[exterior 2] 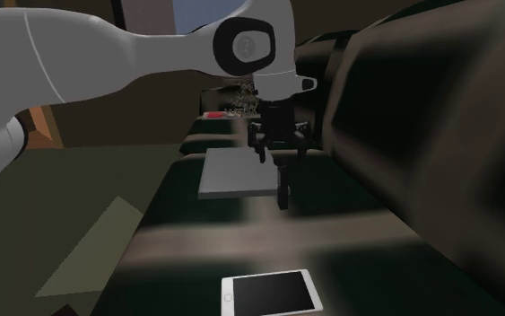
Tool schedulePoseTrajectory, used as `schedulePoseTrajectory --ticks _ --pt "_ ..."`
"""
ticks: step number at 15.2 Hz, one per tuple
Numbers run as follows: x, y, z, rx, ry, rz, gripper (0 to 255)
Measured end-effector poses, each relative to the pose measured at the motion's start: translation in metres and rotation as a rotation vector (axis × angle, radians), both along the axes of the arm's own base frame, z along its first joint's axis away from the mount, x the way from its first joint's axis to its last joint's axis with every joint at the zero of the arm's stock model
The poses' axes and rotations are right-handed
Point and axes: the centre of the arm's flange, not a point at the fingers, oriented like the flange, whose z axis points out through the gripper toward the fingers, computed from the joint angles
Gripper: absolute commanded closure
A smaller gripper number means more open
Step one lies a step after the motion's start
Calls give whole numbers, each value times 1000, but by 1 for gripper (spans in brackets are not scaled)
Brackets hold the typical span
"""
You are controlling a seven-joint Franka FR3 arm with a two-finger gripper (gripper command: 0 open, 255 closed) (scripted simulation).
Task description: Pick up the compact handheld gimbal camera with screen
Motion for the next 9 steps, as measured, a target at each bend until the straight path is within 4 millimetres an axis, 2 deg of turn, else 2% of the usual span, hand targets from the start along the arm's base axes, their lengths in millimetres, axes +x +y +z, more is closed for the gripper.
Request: schedulePoseTrajectory --ticks 4,5,9 --pt "1 0 -20 0 0 0 0" --pt "1 1 -22 0 0 0 255" --pt "0 0 -23 -1 -2 0 255"
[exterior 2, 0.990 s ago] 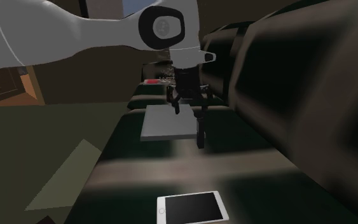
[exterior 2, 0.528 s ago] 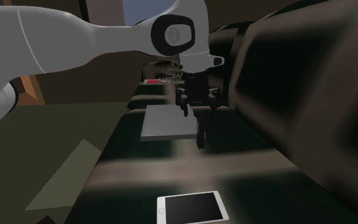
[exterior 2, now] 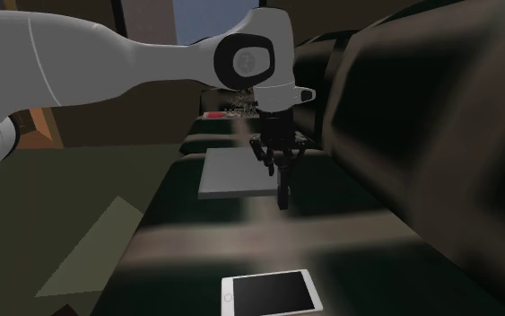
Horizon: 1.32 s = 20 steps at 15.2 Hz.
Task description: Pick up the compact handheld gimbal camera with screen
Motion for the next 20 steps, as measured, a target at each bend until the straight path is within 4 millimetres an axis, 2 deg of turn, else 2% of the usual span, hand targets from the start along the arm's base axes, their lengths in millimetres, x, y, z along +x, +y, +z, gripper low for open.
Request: schedulePoseTrajectory --ticks 7,20 --pt "0 0 2 1 1 0 255" --pt "1 0 68 1 1 0 255"
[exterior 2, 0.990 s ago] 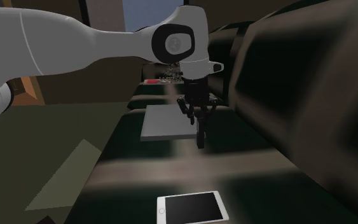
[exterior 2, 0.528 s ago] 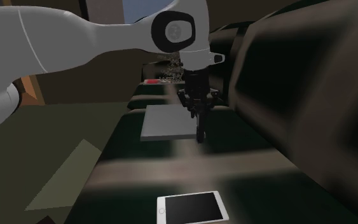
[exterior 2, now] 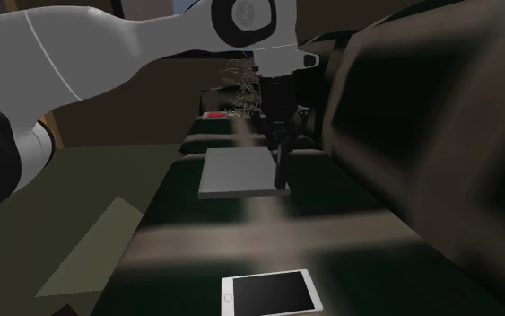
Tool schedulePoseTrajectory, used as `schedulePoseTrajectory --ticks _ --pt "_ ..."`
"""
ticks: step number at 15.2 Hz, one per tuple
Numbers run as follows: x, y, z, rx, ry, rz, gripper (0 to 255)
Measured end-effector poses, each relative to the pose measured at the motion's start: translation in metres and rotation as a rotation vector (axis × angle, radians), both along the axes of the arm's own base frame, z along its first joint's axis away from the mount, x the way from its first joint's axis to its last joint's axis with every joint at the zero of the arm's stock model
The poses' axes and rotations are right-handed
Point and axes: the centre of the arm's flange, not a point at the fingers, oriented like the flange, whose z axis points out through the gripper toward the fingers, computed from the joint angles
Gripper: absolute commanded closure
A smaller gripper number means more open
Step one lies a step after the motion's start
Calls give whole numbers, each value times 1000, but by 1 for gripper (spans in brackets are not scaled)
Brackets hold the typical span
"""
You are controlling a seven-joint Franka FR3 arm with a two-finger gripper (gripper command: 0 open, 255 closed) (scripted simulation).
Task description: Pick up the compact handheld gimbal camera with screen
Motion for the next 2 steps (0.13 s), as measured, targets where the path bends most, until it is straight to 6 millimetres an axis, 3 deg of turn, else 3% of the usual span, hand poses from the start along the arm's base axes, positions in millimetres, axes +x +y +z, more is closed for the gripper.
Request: schedulePoseTrajectory --ticks 2 --pt "-1 1 9 0 0 0 255"
